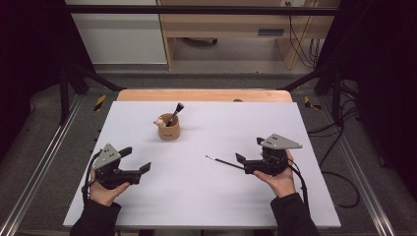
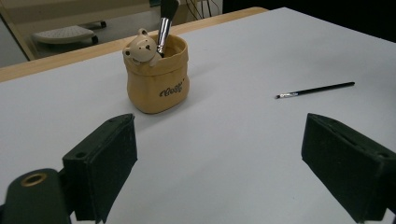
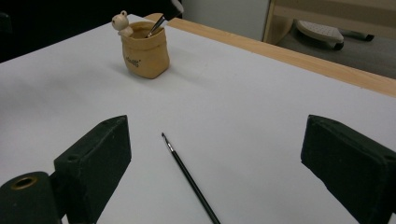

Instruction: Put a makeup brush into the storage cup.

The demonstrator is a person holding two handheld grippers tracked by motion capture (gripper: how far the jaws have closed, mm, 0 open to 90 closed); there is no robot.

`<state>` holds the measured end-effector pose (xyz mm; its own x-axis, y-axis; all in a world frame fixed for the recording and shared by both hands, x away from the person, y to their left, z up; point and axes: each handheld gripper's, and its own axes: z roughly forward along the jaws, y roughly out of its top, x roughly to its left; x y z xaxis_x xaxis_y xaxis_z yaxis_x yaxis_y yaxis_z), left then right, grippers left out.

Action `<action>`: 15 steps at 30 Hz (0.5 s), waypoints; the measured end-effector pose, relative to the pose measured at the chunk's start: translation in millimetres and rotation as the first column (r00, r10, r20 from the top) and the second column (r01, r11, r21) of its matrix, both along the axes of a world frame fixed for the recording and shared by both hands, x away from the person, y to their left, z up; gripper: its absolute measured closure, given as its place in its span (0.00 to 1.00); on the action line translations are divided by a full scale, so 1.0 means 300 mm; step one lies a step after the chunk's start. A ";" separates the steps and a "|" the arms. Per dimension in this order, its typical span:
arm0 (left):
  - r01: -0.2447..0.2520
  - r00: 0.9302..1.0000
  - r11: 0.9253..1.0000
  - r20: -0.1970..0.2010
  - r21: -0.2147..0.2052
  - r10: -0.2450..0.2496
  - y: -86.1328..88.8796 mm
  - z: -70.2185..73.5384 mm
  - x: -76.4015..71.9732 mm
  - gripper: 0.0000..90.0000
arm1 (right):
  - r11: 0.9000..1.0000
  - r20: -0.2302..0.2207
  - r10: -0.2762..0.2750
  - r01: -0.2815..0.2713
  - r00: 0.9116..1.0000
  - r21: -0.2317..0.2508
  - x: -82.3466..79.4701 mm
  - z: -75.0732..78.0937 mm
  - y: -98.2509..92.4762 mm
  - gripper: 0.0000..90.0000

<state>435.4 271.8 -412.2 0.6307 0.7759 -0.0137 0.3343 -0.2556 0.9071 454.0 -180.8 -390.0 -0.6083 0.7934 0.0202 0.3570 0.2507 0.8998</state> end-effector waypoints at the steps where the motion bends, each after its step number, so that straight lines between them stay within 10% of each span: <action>1: 0.001 1.000 1.000 0.000 0.000 -0.001 0.000 0.000 0.000 0.11 | 1.000 -0.007 0.002 -0.002 1.000 -0.005 0.003 -0.002 0.008 0.10; 15: 0.004 1.000 1.000 0.000 0.007 -0.004 0.009 -0.003 0.001 0.11 | 0.992 -0.087 0.058 -0.067 0.995 -0.104 0.064 -0.050 0.120 0.12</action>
<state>435.8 274.5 -413.1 0.6336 0.7736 -0.0083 0.3332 -0.2632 0.9054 473.1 -144.8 -404.9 -0.6562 0.7545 -0.0099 0.4106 0.3681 0.8342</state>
